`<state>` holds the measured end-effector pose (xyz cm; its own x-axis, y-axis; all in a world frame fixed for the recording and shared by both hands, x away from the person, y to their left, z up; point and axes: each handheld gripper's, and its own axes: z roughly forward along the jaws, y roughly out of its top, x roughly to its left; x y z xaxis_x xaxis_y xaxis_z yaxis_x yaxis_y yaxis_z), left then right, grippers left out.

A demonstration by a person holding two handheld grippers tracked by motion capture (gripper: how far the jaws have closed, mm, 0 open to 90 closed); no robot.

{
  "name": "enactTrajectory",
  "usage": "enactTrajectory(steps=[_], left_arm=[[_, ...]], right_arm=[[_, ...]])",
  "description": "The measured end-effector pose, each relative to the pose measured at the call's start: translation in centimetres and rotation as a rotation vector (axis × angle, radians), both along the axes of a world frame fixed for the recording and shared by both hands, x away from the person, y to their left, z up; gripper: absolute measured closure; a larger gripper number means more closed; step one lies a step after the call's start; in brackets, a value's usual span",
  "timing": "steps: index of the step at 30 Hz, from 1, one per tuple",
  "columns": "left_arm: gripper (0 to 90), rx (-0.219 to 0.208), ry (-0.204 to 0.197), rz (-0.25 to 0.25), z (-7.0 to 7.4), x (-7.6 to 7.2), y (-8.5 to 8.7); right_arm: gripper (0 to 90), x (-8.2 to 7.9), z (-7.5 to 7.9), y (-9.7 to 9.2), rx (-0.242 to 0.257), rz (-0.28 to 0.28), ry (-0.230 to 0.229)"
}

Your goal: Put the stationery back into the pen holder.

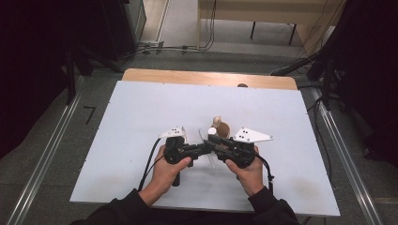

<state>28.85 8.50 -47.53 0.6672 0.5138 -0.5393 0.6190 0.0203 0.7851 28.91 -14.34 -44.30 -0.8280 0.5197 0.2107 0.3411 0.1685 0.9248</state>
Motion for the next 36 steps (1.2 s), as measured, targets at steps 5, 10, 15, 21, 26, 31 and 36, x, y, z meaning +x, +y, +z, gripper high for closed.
enactTrajectory(steps=[5, 10, 15, 21, 26, 31, 36], left_arm=[[79.8, 0.001, -0.012, 0.016, 0.2, 0.1, 0.3], [79.7, 0.000, -0.021, 0.033, 0.6, 0.2, 0.8], [79.7, -0.017, -0.025, 0.044, 1.0, 0.3, 1.0], [79.7, -0.033, -0.033, 0.059, 1.4, 0.5, 1.4], [79.7, -0.046, -0.040, 0.070, 1.6, 0.7, 1.4], [79.7, -0.055, -0.052, 0.073, 2.1, 0.9, 1.4], [79.7, -0.062, -0.064, 0.084, 2.5, 1.3, 1.4]], right_arm=[[61.4, -0.3, 0.3, -0.7, 0.007, -0.011, -0.011], [57.7, -0.9, 0.1, -2.0, -0.026, -0.032, -0.021], [54.2, -1.5, -0.9, -3.1, -0.100, -0.054, -0.010], [43.2, -1.9, -2.0, -3.5, -0.181, -0.075, 0.017], [35.7, -2.1, -2.6, -3.7, -0.232, -0.091, 0.016], [29.6, -2.2, -3.0, -3.8, -0.274, -0.098, 0.033], [29.1, -2.3, -3.4, -3.7, -0.287, -0.094, 0.047]])
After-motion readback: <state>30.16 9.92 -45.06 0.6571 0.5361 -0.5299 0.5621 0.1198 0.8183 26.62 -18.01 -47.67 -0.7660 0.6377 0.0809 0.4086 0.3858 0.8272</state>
